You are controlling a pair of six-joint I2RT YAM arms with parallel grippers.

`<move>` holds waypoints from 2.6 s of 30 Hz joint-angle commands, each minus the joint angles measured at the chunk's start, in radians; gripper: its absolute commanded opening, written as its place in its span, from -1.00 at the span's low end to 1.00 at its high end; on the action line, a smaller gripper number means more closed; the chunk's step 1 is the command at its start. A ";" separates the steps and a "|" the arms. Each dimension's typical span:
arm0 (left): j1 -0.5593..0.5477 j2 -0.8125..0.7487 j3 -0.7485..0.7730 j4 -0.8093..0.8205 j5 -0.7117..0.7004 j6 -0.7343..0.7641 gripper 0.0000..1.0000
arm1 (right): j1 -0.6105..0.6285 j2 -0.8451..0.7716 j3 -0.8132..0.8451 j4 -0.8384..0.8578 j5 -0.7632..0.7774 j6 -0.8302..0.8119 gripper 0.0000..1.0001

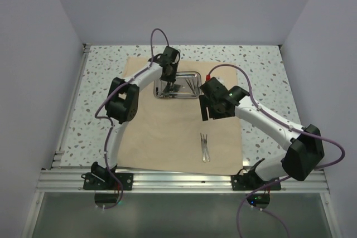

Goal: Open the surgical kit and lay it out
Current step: Pick up the medical item from the container, then place the medical item in the surgical kit.

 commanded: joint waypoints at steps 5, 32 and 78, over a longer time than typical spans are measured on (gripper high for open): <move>0.000 0.019 0.010 -0.016 0.007 -0.032 -0.52 | -0.028 0.009 0.034 0.028 -0.004 -0.051 0.54; -0.047 -0.355 -0.175 -0.079 -0.062 -0.280 -1.00 | -0.085 -0.023 0.038 0.057 -0.039 -0.059 0.53; -0.454 -0.587 -0.477 -0.152 -0.297 -0.561 -0.03 | -0.137 -0.086 -0.025 0.043 -0.024 -0.100 0.53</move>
